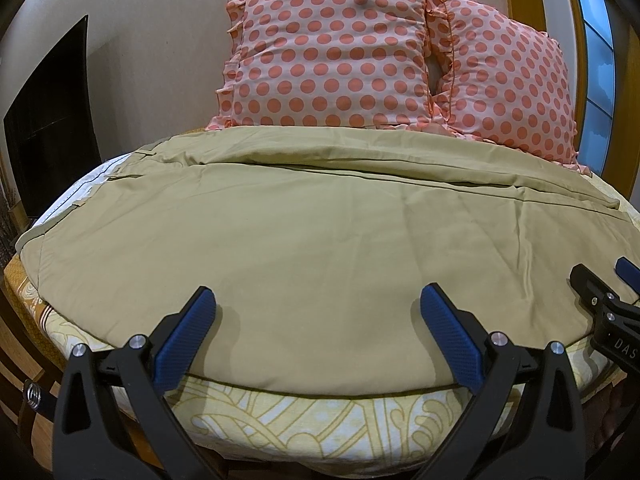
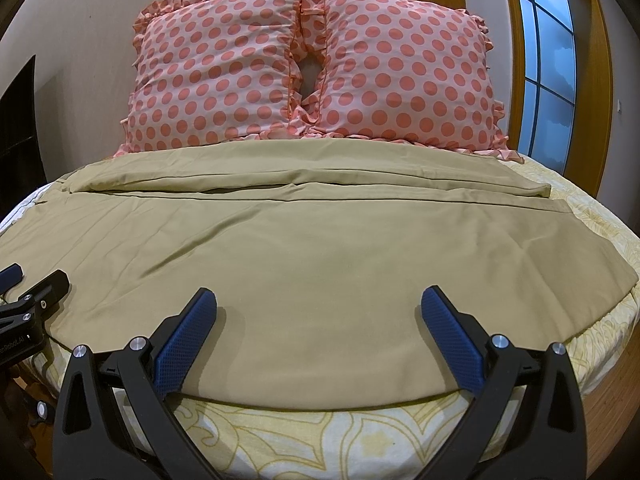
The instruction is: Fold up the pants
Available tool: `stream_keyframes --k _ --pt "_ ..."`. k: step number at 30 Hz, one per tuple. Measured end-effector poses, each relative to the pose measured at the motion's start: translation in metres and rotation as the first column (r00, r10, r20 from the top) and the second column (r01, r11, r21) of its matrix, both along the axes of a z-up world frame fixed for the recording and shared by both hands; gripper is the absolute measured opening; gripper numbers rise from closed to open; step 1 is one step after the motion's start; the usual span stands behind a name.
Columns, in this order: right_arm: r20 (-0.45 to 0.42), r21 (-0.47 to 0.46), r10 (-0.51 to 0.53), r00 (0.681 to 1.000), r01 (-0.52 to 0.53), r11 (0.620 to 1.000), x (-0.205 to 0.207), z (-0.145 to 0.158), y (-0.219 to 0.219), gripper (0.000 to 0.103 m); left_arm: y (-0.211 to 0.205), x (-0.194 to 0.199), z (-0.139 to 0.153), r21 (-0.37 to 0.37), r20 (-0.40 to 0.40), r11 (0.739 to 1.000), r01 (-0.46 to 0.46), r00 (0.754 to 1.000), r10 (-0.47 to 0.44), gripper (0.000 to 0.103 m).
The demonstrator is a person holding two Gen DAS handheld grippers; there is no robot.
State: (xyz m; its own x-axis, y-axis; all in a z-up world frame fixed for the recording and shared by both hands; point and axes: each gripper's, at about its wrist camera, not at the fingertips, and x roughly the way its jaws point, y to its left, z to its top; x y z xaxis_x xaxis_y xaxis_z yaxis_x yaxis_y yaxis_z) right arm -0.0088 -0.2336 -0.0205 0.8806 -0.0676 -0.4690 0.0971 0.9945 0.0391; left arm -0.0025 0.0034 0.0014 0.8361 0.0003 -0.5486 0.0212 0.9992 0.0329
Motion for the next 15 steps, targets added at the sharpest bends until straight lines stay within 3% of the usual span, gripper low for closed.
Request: stream_keyframes --k 15 --pt "0.003 0.000 -0.002 1.000 0.002 1.000 -0.0006 -0.0017 0.0005 0.102 -0.0002 -0.0007 -0.0006 0.000 0.002 1.000 0.000 1.000 0.000 0.101"
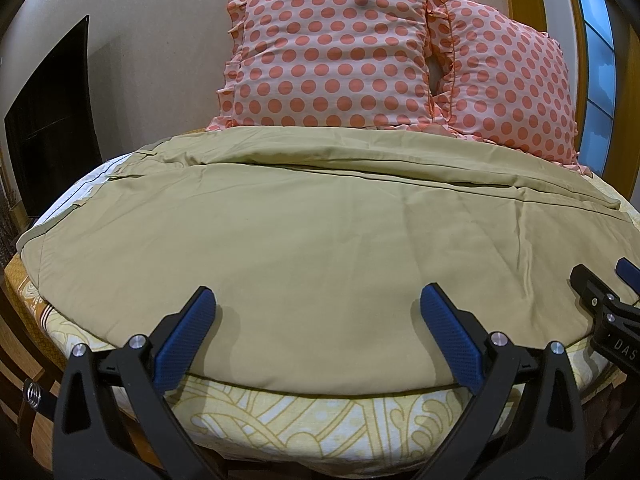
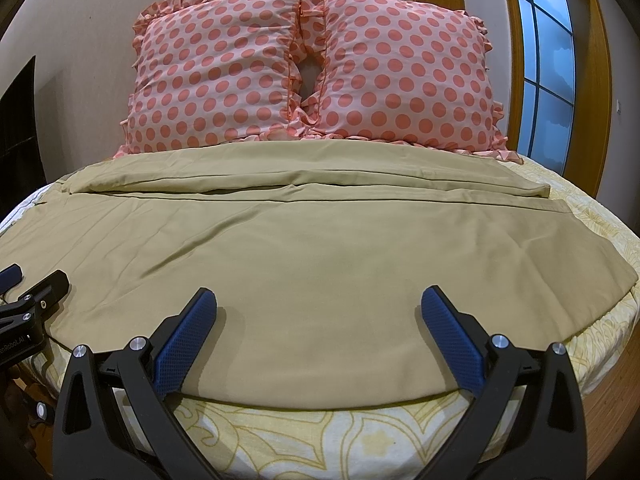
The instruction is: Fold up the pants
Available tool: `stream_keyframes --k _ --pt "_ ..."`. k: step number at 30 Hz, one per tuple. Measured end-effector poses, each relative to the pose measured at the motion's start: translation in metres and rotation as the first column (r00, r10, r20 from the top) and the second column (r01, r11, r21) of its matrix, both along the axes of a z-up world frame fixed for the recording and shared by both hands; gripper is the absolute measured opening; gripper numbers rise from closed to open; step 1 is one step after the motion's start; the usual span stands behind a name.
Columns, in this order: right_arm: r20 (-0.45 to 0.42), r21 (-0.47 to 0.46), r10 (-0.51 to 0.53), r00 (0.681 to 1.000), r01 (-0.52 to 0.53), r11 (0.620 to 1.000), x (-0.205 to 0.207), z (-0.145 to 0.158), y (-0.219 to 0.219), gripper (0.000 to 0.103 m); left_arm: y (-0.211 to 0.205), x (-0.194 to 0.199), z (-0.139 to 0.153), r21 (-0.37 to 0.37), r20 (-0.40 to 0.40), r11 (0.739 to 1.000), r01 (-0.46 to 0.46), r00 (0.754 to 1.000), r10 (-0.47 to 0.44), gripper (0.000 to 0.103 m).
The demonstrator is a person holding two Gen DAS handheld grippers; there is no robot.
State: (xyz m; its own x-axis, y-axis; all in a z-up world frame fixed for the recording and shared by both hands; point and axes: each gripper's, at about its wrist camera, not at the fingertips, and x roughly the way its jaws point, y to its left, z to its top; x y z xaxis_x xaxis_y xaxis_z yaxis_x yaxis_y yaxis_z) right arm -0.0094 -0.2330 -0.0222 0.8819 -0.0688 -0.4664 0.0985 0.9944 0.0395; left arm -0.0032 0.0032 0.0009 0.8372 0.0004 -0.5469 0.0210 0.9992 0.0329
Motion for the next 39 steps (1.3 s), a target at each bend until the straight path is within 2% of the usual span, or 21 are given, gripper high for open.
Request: stream_keyframes --k 13,17,19,21,23,26,27,29,31,32,33,34,37,39 --pt "0.001 -0.001 0.001 1.000 -0.001 1.000 0.000 -0.002 0.002 0.102 0.000 -0.001 -0.001 0.000 0.000 1.000 0.000 1.000 0.000 0.101" --pt "-0.024 0.001 0.018 1.000 -0.018 1.000 0.003 0.000 -0.001 0.102 0.001 0.000 0.001 0.000 -0.014 1.000 0.005 1.000 -0.005 0.101" --pt "-0.071 0.012 0.054 0.996 -0.053 0.999 0.007 0.005 -0.006 0.102 0.003 0.003 0.002 -0.001 -0.029 1.000 0.017 0.999 -0.017 0.101" --pt "-0.140 0.071 0.105 0.985 -0.096 0.993 0.016 0.018 -0.021 0.102 0.007 0.007 0.005 -0.009 -0.061 0.999 0.039 0.997 -0.040 0.101" --pt "-0.150 0.141 0.103 0.983 -0.082 0.987 0.029 0.034 -0.044 0.102 0.014 0.010 0.010 -0.037 -0.088 0.997 0.062 0.994 -0.065 0.101" --pt "-0.160 0.222 -0.002 0.987 0.038 0.974 0.071 0.069 -0.097 0.102 0.028 0.017 0.022 -0.100 -0.090 0.994 0.044 0.995 -0.053 0.101" --pt "-0.178 0.259 -0.060 0.982 0.106 0.960 0.097 0.081 -0.123 0.102 0.034 0.021 0.028 -0.118 -0.083 0.992 0.032 0.996 -0.042 0.101" --pt "-0.229 0.291 -0.162 0.960 0.226 0.930 0.138 0.088 -0.159 0.102 0.046 0.030 0.042 -0.153 -0.061 0.988 -0.001 0.998 -0.009 0.101" --pt "-0.320 0.316 -0.276 0.906 0.377 0.870 0.191 0.084 -0.201 0.100 0.054 0.039 0.053 -0.177 -0.048 0.984 -0.028 0.999 0.020 0.101" --pt "-0.358 0.318 -0.314 0.879 0.431 0.844 0.210 0.080 -0.216 0.095 0.057 0.043 0.057 -0.186 -0.040 0.982 -0.032 0.999 0.025 0.101" --pt "-0.400 0.323 -0.353 0.846 0.490 0.810 0.233 0.073 -0.232 0.080 0.059 0.046 0.059 -0.189 -0.036 0.981 -0.032 0.999 0.026 0.101" --pt "-0.448 0.323 -0.385 0.807 0.547 0.772 0.258 0.066 -0.249 0.073 0.061 0.050 0.062 -0.188 -0.032 0.982 -0.034 0.999 0.029 0.101" --pt "-0.522 0.264 -0.466 0.715 0.655 0.708 0.311 0.049 -0.273 0.069 0.064 0.059 0.067 -0.165 -0.018 0.985 -0.040 0.999 0.038 0.101" --pt "-0.541 0.219 -0.495 0.680 0.683 0.697 0.331 0.043 -0.277 0.069 0.064 0.064 0.067 -0.148 -0.010 0.988 -0.044 0.999 0.043 0.101"
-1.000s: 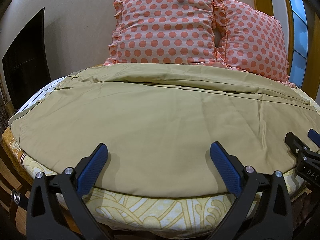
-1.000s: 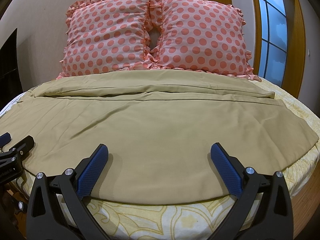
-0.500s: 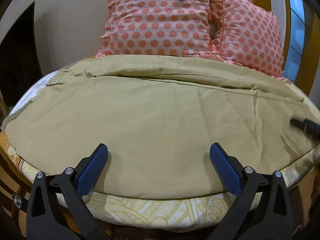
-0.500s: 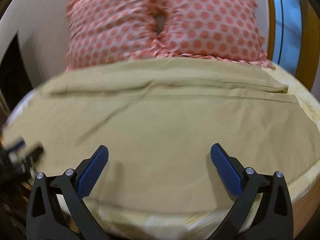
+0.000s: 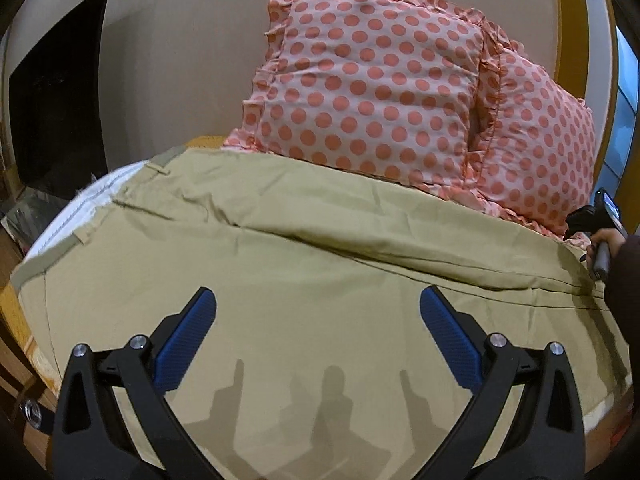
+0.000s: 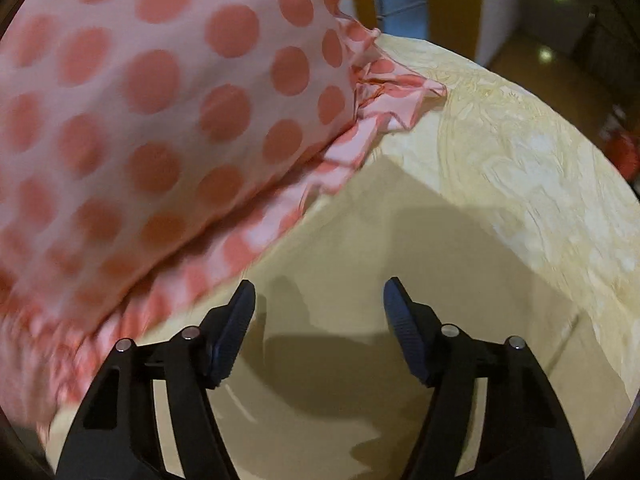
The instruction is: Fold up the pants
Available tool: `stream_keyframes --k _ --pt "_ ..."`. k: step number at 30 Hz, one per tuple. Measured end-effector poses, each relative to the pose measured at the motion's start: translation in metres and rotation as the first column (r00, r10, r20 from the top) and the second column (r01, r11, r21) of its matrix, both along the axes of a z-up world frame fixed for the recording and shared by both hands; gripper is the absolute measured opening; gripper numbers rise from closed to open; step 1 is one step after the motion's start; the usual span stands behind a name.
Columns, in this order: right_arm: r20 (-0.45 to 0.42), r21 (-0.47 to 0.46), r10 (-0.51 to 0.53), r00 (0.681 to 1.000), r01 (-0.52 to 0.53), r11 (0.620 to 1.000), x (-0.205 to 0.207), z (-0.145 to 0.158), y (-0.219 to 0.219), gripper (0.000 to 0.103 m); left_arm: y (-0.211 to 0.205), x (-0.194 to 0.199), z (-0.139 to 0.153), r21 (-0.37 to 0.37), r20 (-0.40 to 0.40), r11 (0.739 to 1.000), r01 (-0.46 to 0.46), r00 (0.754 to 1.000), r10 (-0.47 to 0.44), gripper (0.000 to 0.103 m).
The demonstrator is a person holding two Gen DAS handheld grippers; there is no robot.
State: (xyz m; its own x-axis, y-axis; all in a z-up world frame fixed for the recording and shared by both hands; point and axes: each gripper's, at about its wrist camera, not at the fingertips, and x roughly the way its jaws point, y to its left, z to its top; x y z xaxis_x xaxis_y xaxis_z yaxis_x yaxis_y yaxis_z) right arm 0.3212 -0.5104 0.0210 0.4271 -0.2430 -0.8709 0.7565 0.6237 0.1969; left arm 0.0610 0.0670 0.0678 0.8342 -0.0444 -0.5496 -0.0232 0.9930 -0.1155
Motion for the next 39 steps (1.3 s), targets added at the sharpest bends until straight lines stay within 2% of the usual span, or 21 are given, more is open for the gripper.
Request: stream_keyframes --k 3,6,7,8,11,12,14,17,18,19,21,23,24,27,29,31,34,36,37,38,39 --pt "-0.090 -0.148 0.016 0.996 -0.029 0.989 0.025 -0.008 0.009 0.067 -0.002 0.008 -0.002 0.024 -0.001 1.000 0.010 1.000 -0.010 0.101" --pt "-0.029 -0.197 0.086 0.996 -0.090 0.976 0.021 -0.012 0.016 0.050 -0.004 0.012 -0.005 0.033 -0.008 0.999 0.028 1.000 -0.028 0.101" --pt "-0.004 -0.213 0.116 0.993 -0.114 0.970 0.017 -0.014 0.015 0.038 -0.004 0.012 -0.006 0.033 -0.007 0.999 0.031 1.000 -0.031 0.101" --pt "0.014 -0.219 0.131 0.991 -0.125 0.968 0.014 -0.016 0.013 0.031 -0.004 0.012 -0.006 0.031 -0.007 0.999 0.033 0.999 -0.033 0.101" --pt "0.144 -0.105 0.142 0.979 -0.128 0.986 -0.003 -0.021 -0.011 0.008 -0.001 0.012 -0.007 0.018 -0.008 0.999 0.034 0.999 -0.034 0.101" --pt "0.207 -0.030 0.127 0.970 -0.123 0.992 -0.012 -0.021 -0.022 0.005 0.000 0.012 -0.007 0.013 -0.011 0.999 0.031 0.999 -0.031 0.101" --pt "0.386 0.083 0.100 0.917 -0.142 0.986 -0.041 -0.016 -0.037 0.004 0.005 0.010 -0.004 -0.003 -0.014 1.000 0.018 1.000 -0.018 0.101" --pt "0.587 0.113 0.121 0.801 -0.229 0.967 -0.101 0.002 -0.040 0.004 0.015 0.004 0.002 -0.033 0.004 0.999 -0.002 1.000 0.002 0.101" --pt "0.622 0.123 0.119 0.774 -0.246 0.961 -0.118 0.006 -0.042 0.004 0.019 0.003 0.005 -0.043 0.010 0.999 -0.010 1.000 0.010 0.101" --pt "0.675 0.150 0.106 0.730 -0.277 0.949 -0.155 0.005 -0.041 0.004 0.022 0.003 0.008 -0.051 0.012 0.999 -0.014 1.000 0.015 0.101" --pt "0.717 0.194 0.075 0.693 -0.301 0.934 -0.212 -0.002 -0.027 0.004 0.031 0.004 0.015 -0.080 0.027 0.997 -0.019 0.999 0.021 0.101" --pt "0.702 0.240 0.036 0.711 -0.284 0.928 -0.258 -0.015 -0.008 0.004 0.039 0.007 0.022 -0.107 0.039 0.994 -0.023 0.999 0.027 0.101" --pt "0.686 0.284 0.000 0.728 -0.268 0.921 -0.276 -0.033 -0.004 0.004 0.043 0.011 0.026 -0.122 0.043 0.992 -0.023 0.999 0.028 0.101" --pt "0.634 0.393 -0.052 0.771 -0.264 0.881 -0.281 -0.060 -0.006 0.005 0.053 0.033 0.034 -0.171 0.034 0.985 -0.020 0.999 0.026 0.101" --pt "0.625 0.416 -0.065 0.778 -0.261 0.871 -0.291 -0.063 0.001 0.008 0.059 0.051 0.035 -0.189 0.023 0.982 -0.012 1.000 0.017 0.101" --pt "0.617 0.426 -0.070 0.784 -0.259 0.867 -0.293 -0.063 0.004 0.037 0.064 0.071 0.035 -0.185 -0.004 0.983 -0.018 1.000 0.018 0.101" --pt "0.618 0.408 -0.055 0.784 -0.260 0.875 -0.290 -0.058 0.007 0.044 0.072 0.095 0.031 -0.175 -0.033 0.984 -0.035 0.999 0.029 0.101" --pt "0.608 0.391 -0.051 0.792 -0.243 0.888 -0.285 -0.056 0.007 0.041 0.075 0.115 0.027 -0.174 -0.076 0.984 -0.039 0.997 0.026 0.101" --pt "0.590 0.377 -0.038 0.807 -0.233 0.896 -0.279 -0.056 0.006 0.035 0.077 0.121 0.026 -0.176 -0.090 0.984 -0.036 0.996 0.021 0.101" --pt "0.585 0.377 -0.025 0.811 -0.244 0.893 -0.274 -0.059 0.004 0.006 0.078 0.132 0.024 -0.181 -0.113 0.983 -0.034 0.994 0.014 0.101" --pt "0.592 0.383 -0.022 0.806 -0.257 0.887 -0.271 -0.062 0.001 0.004 0.078 0.143 0.022 -0.184 -0.133 0.982 -0.035 0.991 0.010 0.101"
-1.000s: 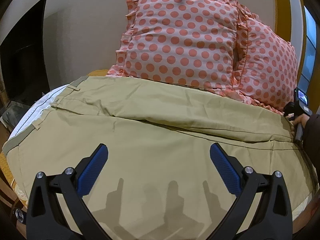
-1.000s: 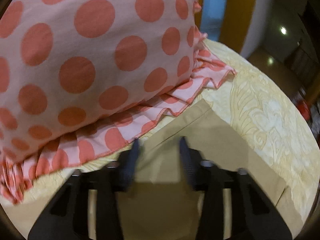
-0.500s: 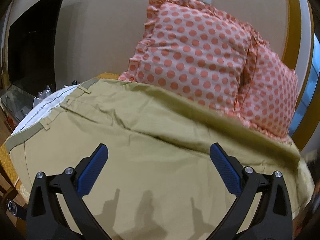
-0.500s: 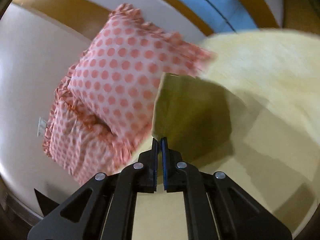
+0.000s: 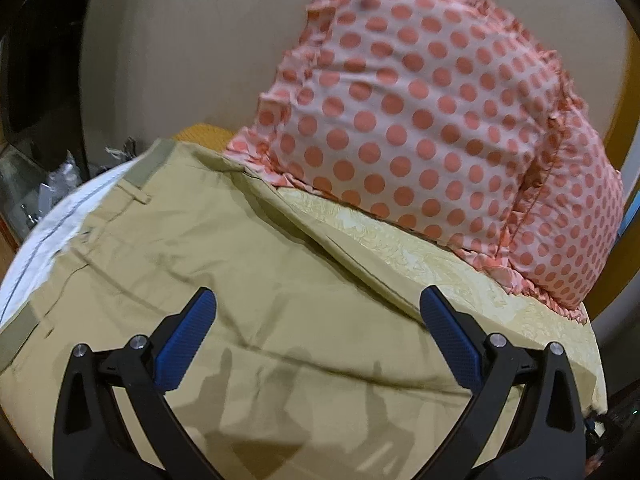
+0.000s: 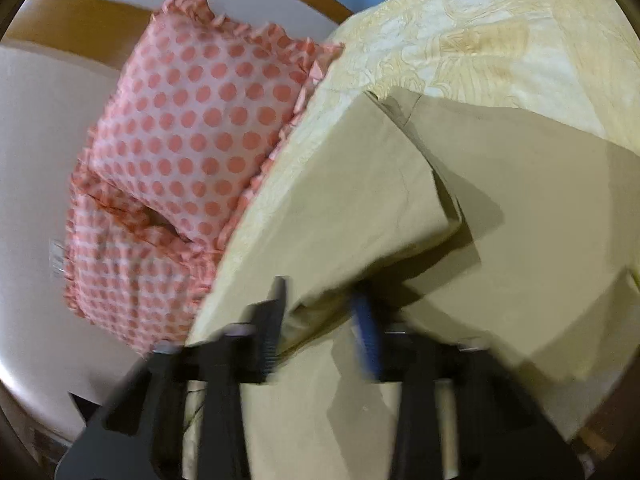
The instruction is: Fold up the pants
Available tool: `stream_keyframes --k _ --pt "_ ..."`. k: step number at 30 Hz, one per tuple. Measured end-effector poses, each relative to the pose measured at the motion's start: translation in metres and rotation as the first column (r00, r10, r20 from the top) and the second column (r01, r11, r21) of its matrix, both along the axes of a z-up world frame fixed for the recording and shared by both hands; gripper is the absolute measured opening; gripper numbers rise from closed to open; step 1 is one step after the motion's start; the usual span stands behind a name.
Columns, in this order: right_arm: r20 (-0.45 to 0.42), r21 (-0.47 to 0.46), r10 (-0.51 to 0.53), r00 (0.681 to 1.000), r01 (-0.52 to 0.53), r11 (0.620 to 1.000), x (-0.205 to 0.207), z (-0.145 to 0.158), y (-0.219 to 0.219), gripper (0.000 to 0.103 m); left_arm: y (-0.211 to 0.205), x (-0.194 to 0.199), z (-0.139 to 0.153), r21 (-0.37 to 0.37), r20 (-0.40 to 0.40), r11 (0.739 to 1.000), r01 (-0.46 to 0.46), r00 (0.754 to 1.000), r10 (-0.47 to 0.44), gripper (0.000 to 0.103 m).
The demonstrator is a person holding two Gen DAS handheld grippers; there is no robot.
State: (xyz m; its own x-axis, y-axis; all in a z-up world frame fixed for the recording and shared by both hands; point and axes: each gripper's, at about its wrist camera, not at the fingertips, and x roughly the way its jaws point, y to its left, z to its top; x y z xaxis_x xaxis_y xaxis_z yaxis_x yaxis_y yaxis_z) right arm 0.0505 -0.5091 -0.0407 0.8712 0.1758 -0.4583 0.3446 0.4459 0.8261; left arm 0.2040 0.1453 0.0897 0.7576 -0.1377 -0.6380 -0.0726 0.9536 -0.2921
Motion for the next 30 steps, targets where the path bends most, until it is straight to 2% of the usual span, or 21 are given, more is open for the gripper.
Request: stream_keyframes --k 3,7,10,11,13,14,15,17,20,21,25,27,30 --pt "0.110 0.010 -0.037 0.993 0.036 0.999 -0.010 0.012 -0.009 0.004 0.002 0.034 -0.008 -0.006 -0.066 1.000 -0.001 0.998 0.000 0.101" --pt "0.140 -0.034 -0.032 0.990 0.037 0.999 -0.011 0.025 -0.011 0.004 0.006 0.076 -0.023 -0.066 -0.164 0.997 -0.036 0.986 0.025 0.098" --pt "0.142 -0.028 -0.031 0.989 0.035 0.999 -0.008 0.024 -0.013 0.004 0.007 0.112 -0.038 -0.042 -0.249 0.997 -0.069 0.967 0.057 0.083" --pt "0.140 -0.030 -0.032 0.990 0.036 0.999 -0.007 0.024 -0.012 0.004 0.008 0.122 -0.043 -0.032 -0.272 0.996 -0.083 0.960 0.071 0.077" --pt "0.137 -0.023 -0.030 0.990 0.034 0.999 -0.004 0.022 -0.015 0.004 0.012 0.140 -0.056 -0.018 -0.329 0.995 -0.102 0.940 0.090 0.053" --pt "0.144 -0.019 -0.028 0.989 0.031 0.999 -0.002 0.023 -0.017 0.004 0.014 0.146 -0.062 -0.033 -0.351 0.994 -0.103 0.933 0.085 0.020" --pt "0.151 -0.025 -0.029 0.988 0.033 0.999 -0.001 0.025 -0.018 0.004 0.018 0.147 -0.065 -0.059 -0.357 0.992 -0.108 0.931 0.080 0.007" --pt "0.163 -0.041 -0.042 0.986 0.049 0.998 -0.002 0.032 -0.021 0.004 0.026 0.132 -0.058 -0.100 -0.317 0.987 -0.128 0.944 0.090 0.004" --pt "0.201 -0.044 -0.064 0.977 0.074 0.996 -0.015 0.043 -0.029 0.002 0.032 0.083 -0.029 -0.083 -0.218 0.993 -0.088 0.974 0.068 0.003" --pt "0.209 -0.053 -0.068 0.976 0.081 0.995 -0.020 0.046 -0.030 0.002 0.036 0.054 -0.015 -0.087 -0.170 0.993 -0.074 0.984 0.059 0.003" --pt "0.214 -0.060 -0.104 0.971 0.120 0.991 -0.046 0.044 -0.033 0.002 0.041 -0.044 0.014 -0.084 -0.077 0.995 -0.054 0.996 0.047 0.003" --pt "0.202 -0.045 -0.123 0.972 0.134 0.990 -0.059 0.034 -0.036 0.002 0.041 -0.098 0.011 -0.084 -0.060 0.995 -0.058 0.997 0.053 0.003" --pt "0.172 -0.031 -0.139 0.975 0.146 0.989 -0.073 0.019 -0.036 0.002 0.048 -0.151 -0.011 -0.115 -0.085 0.990 -0.077 0.994 0.067 0.003"
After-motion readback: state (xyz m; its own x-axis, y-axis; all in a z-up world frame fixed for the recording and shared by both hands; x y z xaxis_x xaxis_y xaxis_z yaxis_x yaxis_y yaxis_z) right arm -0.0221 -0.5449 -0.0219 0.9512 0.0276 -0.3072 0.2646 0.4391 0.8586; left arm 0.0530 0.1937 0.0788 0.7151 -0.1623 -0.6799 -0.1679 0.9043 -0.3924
